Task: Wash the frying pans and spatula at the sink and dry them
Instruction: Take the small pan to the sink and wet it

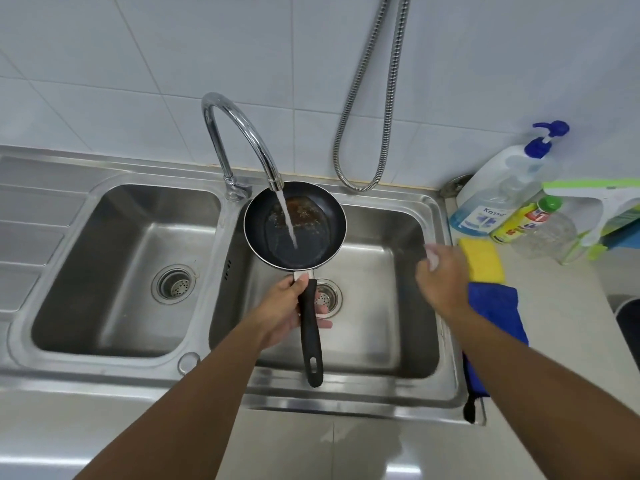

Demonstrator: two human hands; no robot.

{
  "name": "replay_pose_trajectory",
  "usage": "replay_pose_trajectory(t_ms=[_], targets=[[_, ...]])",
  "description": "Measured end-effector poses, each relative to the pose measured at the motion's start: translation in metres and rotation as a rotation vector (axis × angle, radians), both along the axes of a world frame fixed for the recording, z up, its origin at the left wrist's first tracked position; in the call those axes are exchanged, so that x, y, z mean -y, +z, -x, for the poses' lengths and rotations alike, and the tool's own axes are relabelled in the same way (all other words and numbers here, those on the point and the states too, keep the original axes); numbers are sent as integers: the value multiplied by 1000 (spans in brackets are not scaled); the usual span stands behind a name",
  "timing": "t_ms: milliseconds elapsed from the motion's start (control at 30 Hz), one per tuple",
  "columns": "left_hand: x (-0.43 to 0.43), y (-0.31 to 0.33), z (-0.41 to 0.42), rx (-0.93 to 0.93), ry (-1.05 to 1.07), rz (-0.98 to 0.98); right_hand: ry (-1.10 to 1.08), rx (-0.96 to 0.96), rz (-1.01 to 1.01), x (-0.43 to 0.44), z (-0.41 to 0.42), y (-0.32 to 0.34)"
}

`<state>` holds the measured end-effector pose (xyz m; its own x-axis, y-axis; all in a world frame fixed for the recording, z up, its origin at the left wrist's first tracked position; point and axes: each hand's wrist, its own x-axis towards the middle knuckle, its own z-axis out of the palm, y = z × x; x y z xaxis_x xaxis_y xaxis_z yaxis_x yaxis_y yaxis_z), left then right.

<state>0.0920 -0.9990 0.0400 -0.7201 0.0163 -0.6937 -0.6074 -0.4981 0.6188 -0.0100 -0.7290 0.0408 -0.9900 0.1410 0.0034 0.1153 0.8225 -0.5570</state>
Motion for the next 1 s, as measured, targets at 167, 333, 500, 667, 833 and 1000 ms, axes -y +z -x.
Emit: replay_pose_trajectory(t_ms=[167,333,500,667,833,1000], targets=[[-11,0,-5,53,141,90,-221,160,-425,-73,50,-14],[-7,-4,-12,27,110,191,-95,252,-589,-94,59,-24],[-1,-7,-14,32,79,195,189,-274,-647,-60,46,-19],[8,-11,-11,37,31,220,503,-524,-302,34,60,6],[15,-17,-5,38,0,222,898,-506,-420,151,112,51],[22,-21,-1,19,-12,214,1249,-693,-825,252,153,68]])
